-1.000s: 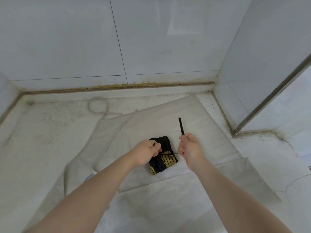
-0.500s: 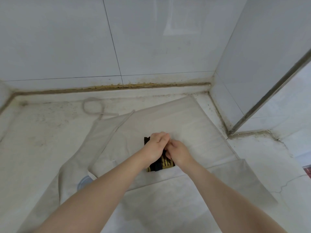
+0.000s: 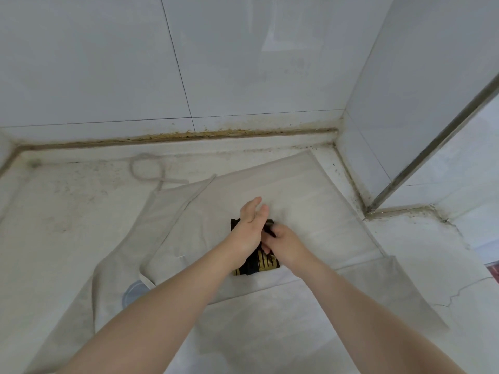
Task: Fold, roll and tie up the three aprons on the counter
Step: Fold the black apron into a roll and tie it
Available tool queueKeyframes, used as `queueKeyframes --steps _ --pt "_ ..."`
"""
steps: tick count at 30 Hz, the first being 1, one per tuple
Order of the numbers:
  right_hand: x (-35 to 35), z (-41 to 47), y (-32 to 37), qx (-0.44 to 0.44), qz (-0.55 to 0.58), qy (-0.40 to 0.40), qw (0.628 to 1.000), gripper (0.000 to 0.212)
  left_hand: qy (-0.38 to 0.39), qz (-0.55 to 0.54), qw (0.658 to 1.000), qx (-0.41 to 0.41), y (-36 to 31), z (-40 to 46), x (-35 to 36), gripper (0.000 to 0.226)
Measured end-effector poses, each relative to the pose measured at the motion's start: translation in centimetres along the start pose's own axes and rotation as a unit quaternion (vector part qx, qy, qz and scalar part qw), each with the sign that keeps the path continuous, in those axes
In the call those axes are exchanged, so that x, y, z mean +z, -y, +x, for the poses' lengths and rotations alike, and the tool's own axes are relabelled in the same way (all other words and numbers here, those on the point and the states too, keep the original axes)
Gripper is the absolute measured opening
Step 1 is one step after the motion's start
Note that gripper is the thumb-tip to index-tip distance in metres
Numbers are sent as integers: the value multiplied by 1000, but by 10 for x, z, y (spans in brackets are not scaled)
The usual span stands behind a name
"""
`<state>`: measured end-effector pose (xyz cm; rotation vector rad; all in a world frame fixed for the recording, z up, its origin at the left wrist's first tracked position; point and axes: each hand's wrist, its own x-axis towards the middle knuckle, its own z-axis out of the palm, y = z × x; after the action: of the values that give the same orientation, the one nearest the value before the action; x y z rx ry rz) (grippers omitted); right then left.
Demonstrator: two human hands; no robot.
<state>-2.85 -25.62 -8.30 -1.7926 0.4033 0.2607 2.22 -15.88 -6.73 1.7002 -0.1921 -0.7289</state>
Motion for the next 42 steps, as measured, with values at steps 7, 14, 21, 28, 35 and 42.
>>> queueKeyframes --steps 7,14,21,28,35,42 --pt "-8 3 6 87 176 -73 978 29 -4 176 984 23 23 0 -15 17" --pt "-19 6 11 28 145 -65 987 20 46 132 990 9 24 0 -12 39" --pt "-28 10 2 75 127 -123 981 29 69 278 958 14 23 6 -21 41" --pt "-17 9 49 15 328 -68 942 31 105 454 884 42 21 10 -14 42" --pt "-1 14 42 27 221 -32 974 24 68 315 944 78 31 7 -15 30" --pt "-12 2 6 -146 -236 25 960 60 91 190 978 4 20 6 -20 32"
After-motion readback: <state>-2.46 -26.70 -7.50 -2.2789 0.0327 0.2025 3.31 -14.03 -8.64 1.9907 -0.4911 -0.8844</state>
